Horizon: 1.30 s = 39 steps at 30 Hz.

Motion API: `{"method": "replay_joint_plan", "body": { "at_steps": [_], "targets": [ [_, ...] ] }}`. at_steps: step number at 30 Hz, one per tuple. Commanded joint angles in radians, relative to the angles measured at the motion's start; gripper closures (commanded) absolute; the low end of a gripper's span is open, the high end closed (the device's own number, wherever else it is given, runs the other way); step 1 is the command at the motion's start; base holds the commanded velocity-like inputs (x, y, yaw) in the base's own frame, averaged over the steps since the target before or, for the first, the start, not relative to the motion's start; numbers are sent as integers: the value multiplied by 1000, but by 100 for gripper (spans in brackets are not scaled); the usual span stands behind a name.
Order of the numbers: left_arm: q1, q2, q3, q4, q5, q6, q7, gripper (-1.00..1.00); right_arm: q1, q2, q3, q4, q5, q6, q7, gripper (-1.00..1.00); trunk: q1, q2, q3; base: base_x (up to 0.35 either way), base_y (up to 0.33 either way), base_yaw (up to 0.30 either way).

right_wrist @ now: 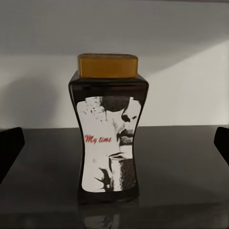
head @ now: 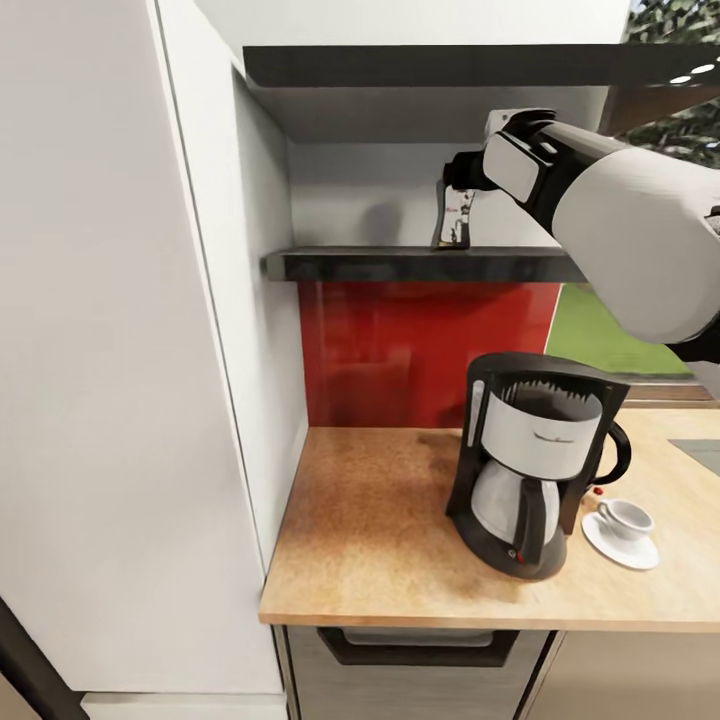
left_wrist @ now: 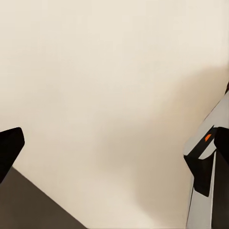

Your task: Set up a coffee station on the kitchen countertop: keep the coffee maker on the countertop, move the bottle of coffee from the kitchen shelf to the counter next to the coffee maker, place a paper coffee filter on top of the coffee maker, put the saucer next to the coffee maker with the coffee cup on the saucer, and place the electric kettle next to the coffee maker.

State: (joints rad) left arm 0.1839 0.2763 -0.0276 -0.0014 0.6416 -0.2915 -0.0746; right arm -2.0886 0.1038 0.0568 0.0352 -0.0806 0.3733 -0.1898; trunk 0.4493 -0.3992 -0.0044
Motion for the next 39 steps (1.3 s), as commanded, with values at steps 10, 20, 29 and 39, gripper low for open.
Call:
{"method": "replay_joint_plan", "body": {
  "at_steps": [10,20,29,39],
  "targets": [
    [0,-3,-3,-1,10,-4,-7,-100,-1,-1,6,2,-7,1,-3,-100,1,-1,0,41,0,0],
    [0,-5,-3,0,10,-2,-7,-100,-1,-1,6,2,-5,1,-3,-100,1,-1,0,127,0,0],
    [0,-6,-3,0,10,-3,-7,-100,1,-3,6,2,-5,1,-3,-100,1,-1,0,110,0,0],
    [0,-6,-3,0,10,-2,-7,-100,6,-3,6,2,-1,1,-3,-100,1,-1,0,32,-2,0]
  ]
}}
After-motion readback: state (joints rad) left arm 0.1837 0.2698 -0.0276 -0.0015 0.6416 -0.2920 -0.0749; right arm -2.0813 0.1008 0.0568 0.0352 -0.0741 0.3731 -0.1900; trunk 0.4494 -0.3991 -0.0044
